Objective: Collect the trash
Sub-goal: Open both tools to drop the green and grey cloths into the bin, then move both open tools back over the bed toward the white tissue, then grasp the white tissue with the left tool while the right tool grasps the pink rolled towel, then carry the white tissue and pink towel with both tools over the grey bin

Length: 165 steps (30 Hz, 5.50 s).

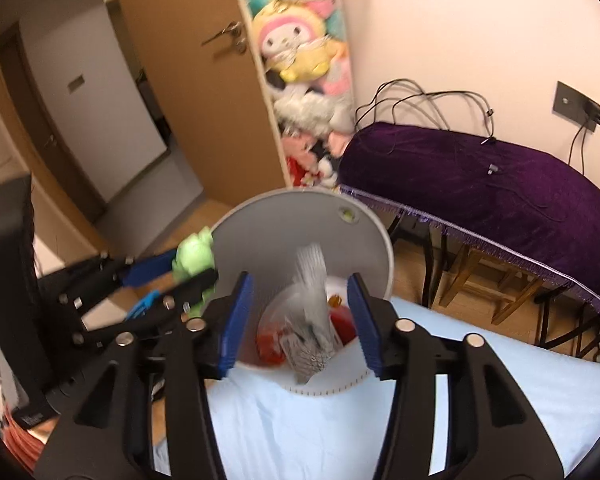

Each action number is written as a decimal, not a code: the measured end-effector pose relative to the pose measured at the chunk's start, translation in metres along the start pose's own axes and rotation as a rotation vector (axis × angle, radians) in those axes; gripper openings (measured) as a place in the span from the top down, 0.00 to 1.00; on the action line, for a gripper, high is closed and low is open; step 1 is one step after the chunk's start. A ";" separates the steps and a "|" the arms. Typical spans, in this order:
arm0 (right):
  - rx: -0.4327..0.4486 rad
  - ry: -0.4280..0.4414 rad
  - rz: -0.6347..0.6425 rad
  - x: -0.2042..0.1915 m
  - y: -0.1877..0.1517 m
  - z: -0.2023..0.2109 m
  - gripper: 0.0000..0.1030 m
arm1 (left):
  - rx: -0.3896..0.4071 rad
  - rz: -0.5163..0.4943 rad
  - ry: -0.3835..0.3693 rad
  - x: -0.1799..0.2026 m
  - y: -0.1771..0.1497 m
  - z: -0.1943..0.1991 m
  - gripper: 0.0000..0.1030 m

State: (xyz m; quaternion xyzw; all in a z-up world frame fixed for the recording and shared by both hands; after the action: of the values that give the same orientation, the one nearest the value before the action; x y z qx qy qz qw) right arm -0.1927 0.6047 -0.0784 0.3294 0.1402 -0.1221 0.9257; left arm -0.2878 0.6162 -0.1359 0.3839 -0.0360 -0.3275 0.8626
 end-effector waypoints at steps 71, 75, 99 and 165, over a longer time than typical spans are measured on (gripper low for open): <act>0.083 -0.765 -0.831 0.465 -0.629 0.336 0.53 | -0.303 -0.868 -0.775 0.730 -0.348 0.049 0.38; 0.085 -0.762 -0.843 0.474 -0.630 0.334 0.53 | -0.312 -0.871 -0.767 0.740 -0.349 0.037 0.38; 0.117 -0.748 -0.882 0.484 -0.635 0.346 0.61 | -0.209 -0.865 -0.790 0.759 -0.327 0.062 0.75; 0.243 -0.969 -0.830 0.650 -0.595 0.467 0.78 | -0.057 -0.835 -0.915 0.889 -0.227 0.120 0.75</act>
State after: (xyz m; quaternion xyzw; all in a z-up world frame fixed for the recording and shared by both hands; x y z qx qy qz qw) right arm 0.3068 -0.2310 -0.2942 0.2577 -0.1927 -0.6196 0.7160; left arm 0.2488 -0.0986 -0.3753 0.1633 -0.2402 -0.7696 0.5687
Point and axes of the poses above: each gripper's, at about its wrist camera, not at the fingertips, and z roughly against the way its jaws point, x to its right, y to its top, the point moved 10 cm from there along -z, roughly the way its jaws point, and after that the axes turned 11 degrees about -z, right-handed, at the moved point
